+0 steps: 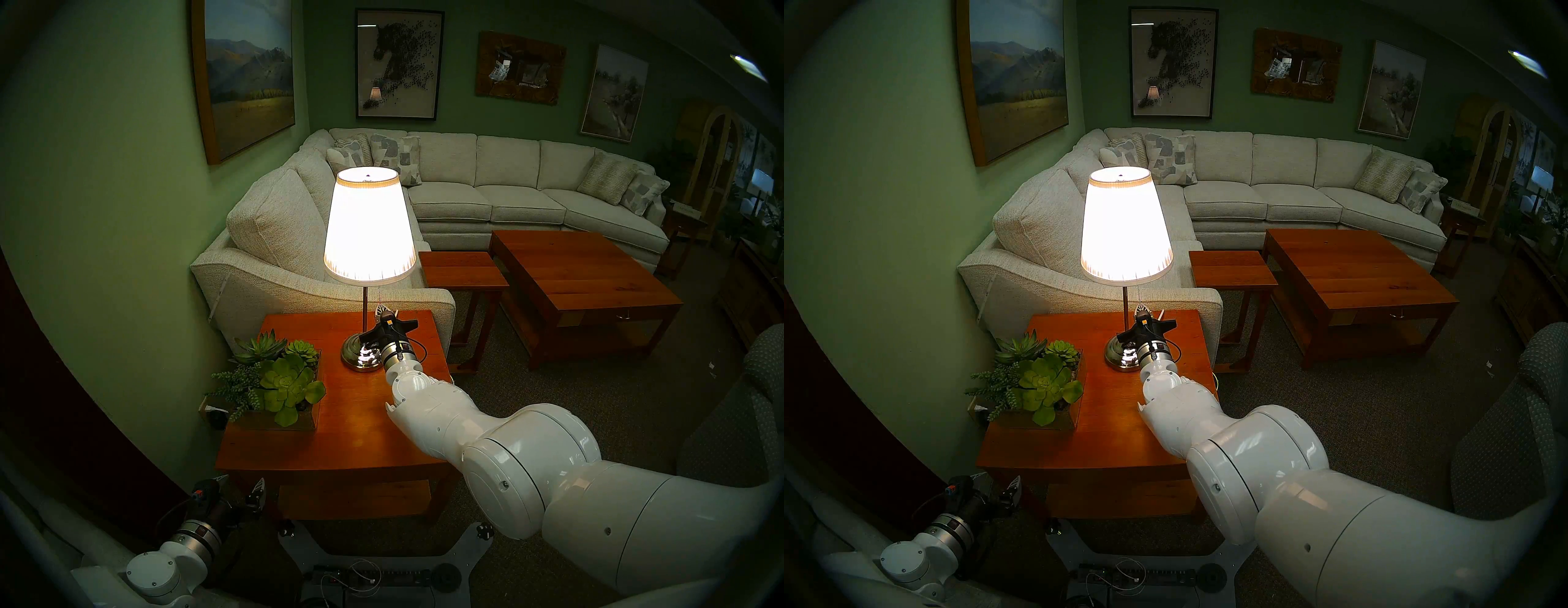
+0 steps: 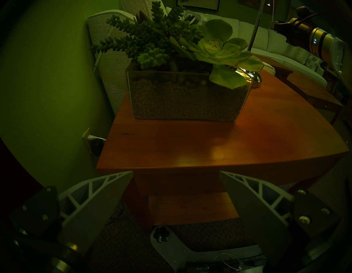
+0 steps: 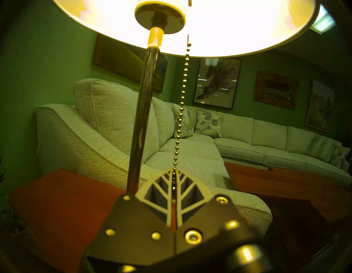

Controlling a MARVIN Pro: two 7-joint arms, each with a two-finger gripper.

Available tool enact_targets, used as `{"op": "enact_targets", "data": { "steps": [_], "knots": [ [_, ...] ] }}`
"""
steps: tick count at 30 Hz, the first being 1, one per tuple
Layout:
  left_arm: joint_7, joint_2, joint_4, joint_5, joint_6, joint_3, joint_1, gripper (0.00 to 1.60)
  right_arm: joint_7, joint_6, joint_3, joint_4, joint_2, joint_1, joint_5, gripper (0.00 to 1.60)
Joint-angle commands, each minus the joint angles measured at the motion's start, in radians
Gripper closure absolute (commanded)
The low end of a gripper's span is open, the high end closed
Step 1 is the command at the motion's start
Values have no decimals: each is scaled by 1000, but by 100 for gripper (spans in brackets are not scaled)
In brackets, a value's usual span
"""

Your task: Pull on string to turn on lamp

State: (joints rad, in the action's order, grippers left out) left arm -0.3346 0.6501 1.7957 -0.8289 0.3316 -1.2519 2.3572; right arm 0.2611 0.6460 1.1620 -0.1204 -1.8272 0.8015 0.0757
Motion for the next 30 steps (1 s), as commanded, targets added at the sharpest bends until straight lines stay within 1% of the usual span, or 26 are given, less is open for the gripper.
{"op": "enact_targets", "data": {
  "steps": [1, 12, 13, 14, 15, 17, 18, 19, 20, 21, 22, 23, 24, 25, 26, 30],
  "knots": [
    [1, -1, 11, 0, 6, -7, -7, 0, 4, 3, -1, -41, -4, -78, 3, 160],
    [0, -1, 12, 0, 7, -7, -7, 0, 9, 12, -1, -47, -11, -96, 8, 159],
    [0, -1, 12, 0, 7, -7, -8, 0, 11, 13, -1, -46, -12, -95, 9, 151],
    [0, -1, 12, 0, 7, -7, -8, 0, 12, 14, -1, -46, -12, -95, 10, 134],
    [0, -1, 12, 0, 7, -7, -8, 0, 13, 15, -1, -45, -13, -94, 11, 129],
    [0, -1, 12, 0, 7, -7, -8, 0, 16, 18, -2, -45, -14, -93, 12, 110],
    [0, -1, 12, 0, 7, -7, -8, 0, 17, 19, -3, -45, -14, -92, 13, 97],
    [0, -1, 13, 0, 7, -7, -8, 0, 19, 21, -4, -44, -14, -90, 14, 90],
    [0, -1, 13, 0, 7, -7, -8, 0, 21, 23, -4, -44, -14, -89, 15, 64],
    [0, -1, 13, 0, 7, -7, -8, 0, 23, 26, -5, -44, -14, -86, 16, 54],
    [0, -1, 13, 0, 7, -7, -8, 0, 25, 30, -6, -43, -14, -82, 17, 33],
    [0, -1, 13, 0, 8, -7, -7, 0, 28, 34, -7, -44, -15, -80, 18, 23],
    [0, -1, 13, 0, 8, -7, -7, 0, 33, 40, -9, -44, -15, -75, 20, 4],
    [0, -1, 13, 0, 8, -7, -7, 0, 33, 40, -9, -44, -15, -75, 20, 4],
    [0, -1, 14, 0, 8, -8, -7, 0, 39, 48, -11, -44, -15, -70, 21, 0],
    [0, -1, 15, 0, 9, -8, -7, 0, 62, 86, -19, -48, -17, -50, 26, 0]
  ]
}}
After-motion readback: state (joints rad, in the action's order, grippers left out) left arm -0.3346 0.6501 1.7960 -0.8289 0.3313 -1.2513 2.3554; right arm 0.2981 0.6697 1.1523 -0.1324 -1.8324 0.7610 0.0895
